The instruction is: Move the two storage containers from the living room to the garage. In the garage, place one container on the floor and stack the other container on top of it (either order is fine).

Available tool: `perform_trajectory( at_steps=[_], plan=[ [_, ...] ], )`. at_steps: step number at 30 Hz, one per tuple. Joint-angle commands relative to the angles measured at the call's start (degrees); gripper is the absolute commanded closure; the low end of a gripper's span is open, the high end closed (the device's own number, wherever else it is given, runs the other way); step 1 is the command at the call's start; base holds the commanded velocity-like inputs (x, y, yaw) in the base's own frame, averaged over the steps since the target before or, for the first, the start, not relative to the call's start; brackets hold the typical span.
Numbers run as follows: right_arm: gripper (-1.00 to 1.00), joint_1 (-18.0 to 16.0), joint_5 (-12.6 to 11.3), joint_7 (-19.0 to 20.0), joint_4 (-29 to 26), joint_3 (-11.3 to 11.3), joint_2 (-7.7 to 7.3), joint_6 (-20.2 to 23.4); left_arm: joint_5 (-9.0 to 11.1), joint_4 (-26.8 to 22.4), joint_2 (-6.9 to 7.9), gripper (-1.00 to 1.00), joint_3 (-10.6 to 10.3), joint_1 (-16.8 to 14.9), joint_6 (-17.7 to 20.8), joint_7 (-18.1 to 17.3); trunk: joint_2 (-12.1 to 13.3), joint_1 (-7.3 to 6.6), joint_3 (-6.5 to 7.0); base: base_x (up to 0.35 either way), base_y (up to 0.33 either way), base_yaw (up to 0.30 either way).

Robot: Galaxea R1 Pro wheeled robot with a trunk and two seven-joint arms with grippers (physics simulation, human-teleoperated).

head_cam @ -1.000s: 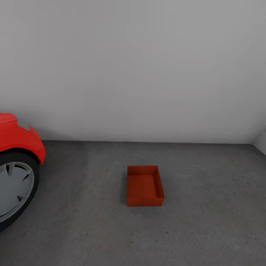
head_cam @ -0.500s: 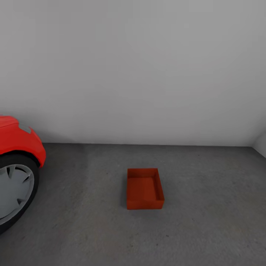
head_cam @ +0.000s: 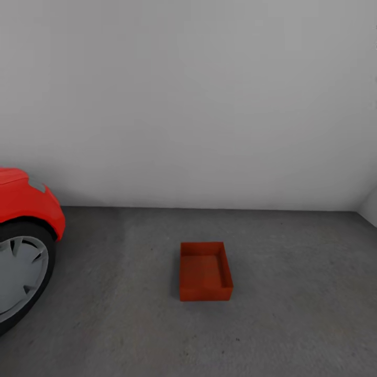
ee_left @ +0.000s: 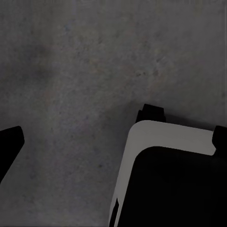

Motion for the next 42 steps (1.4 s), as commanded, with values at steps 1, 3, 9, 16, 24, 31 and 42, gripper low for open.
perform_trajectory(
  at_steps=[1,3,9,16,24,31,42],
  plan=[
    [-1.00,-0.1,-0.6,0.0,0.2,0.5,0.07,-0.4,0.5,0.0,0.00,-1.00,-0.5,0.0,0.1,0.1,0.0,0.00,0.04,0.000,0.000,0.000],
    [-1.00,-0.1,-0.6,0.0,0.2,0.5,0.10,-0.4,0.5,0.0,0.00,-1.00,-0.5,0.0,0.1,0.1,0.0,0.00,0.23,0.000,0.000,0.000],
    [-1.00,-0.1,-0.7,0.0,0.2,0.5,0.20,-1.2,0.5,0.0,0.00,-1.00,-0.5,0.0,0.1,0.1,0.0,0.00,0.79,0.000,0.000,0.000],
    [-1.00,-0.1,-0.7,0.0,0.2,0.5,0.16,-1.4,0.5,0.0,0.00,-1.00,-0.5,0.0,0.1,0.1,0.0,0.00,1.44,0.000,0.000,0.000],
    [-1.00,-0.1,-0.7,0.0,0.2,0.5,0.24,-1.4,0.5,0.0,0.00,-1.00,-0.5,0.0,0.1,0.1,0.0,0.00,2.18,0.000,0.000,0.000],
    [-1.00,-0.1,-1.1,0.0,0.2,0.5,0.33,-1.4,0.5,0.0,0.00,-1.00,-0.5,0.0,0.1,0.1,0.0,0.00,2.78,0.000,0.000,0.000],
    [-1.00,-0.1,-1.2,-0.1,0.2,0.4,0.41,-1.3,0.5,0.0,0.00,-1.00,-0.5,0.0,0.1,0.1,0.0,0.00,3.74,0.000,0.000,0.000]
  ],
)
